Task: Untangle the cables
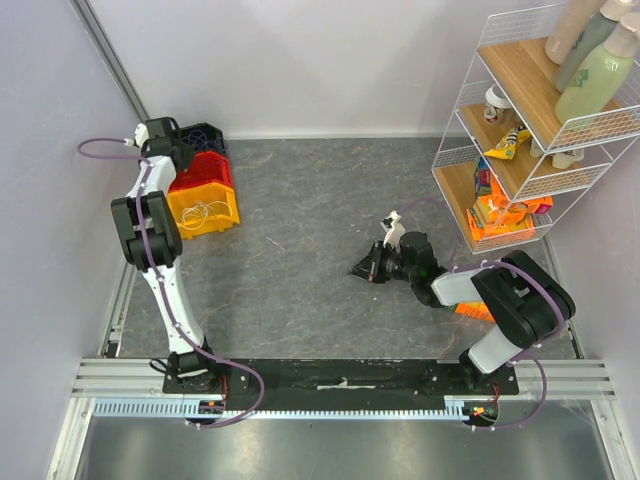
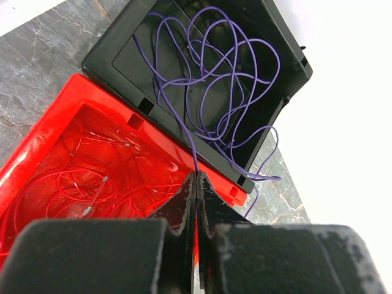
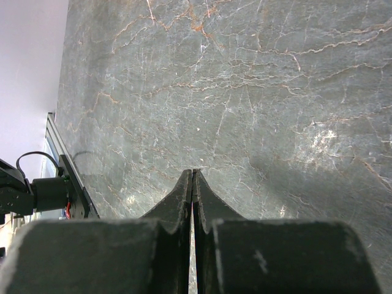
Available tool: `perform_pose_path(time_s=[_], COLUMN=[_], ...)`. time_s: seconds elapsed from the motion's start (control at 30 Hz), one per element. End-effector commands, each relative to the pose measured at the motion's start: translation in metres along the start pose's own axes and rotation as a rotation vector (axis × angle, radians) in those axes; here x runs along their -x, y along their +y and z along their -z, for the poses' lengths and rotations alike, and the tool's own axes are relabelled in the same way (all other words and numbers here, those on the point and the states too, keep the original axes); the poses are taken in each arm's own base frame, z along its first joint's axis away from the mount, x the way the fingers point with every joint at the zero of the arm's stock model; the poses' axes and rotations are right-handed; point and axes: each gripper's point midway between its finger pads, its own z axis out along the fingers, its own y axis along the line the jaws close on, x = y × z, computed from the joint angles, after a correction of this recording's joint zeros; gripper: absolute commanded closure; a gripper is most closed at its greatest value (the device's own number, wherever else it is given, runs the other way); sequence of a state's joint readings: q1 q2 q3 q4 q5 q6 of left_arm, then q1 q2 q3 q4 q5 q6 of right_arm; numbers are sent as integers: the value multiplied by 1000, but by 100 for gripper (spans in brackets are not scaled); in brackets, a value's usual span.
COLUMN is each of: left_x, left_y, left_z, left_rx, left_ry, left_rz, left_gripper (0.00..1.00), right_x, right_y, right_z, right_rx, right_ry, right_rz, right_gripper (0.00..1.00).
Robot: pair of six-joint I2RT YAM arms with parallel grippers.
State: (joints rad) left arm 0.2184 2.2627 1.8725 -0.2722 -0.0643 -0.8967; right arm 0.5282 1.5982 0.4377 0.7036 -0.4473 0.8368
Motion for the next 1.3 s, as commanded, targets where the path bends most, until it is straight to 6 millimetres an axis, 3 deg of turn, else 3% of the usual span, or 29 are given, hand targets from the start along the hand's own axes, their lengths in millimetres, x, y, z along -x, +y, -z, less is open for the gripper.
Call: perform_pose_path(time_s=[0.0, 0.13, 0.3, 0.5, 0.67, 0.97, 1.17, 1.27], left_x=[21, 39, 56, 62, 64, 63, 68, 70], left_y=[-31, -59, -76, -64, -50, -36, -46, -49], left_z=[16, 33, 42, 26, 1, -30, -20, -12], left_rx=[-84, -236, -334, -334, -283, -184, -194, -193], left_ry=[-25, -50, -97, -139, -163, -196, -185, -169], left_rz=[70, 199, 297, 410, 438, 326, 268, 271], left_gripper=[98, 98, 98, 98, 98, 98, 98, 86], right_x=[10, 10, 11, 10, 10, 9, 10, 9], right_y=[8, 9, 9, 8, 8, 6, 6, 6], right_z=[-2, -3, -3, -4, -6, -9, -9, -8], right_rx=[38, 39, 39, 39, 37, 34, 33, 33], right_ry=[-36, -35, -35, -30, -24, -15, -16, -16], right_rz=[39, 39, 38, 37, 33, 24, 22, 22], right_gripper=[96, 96, 96, 97, 97, 97, 97, 97])
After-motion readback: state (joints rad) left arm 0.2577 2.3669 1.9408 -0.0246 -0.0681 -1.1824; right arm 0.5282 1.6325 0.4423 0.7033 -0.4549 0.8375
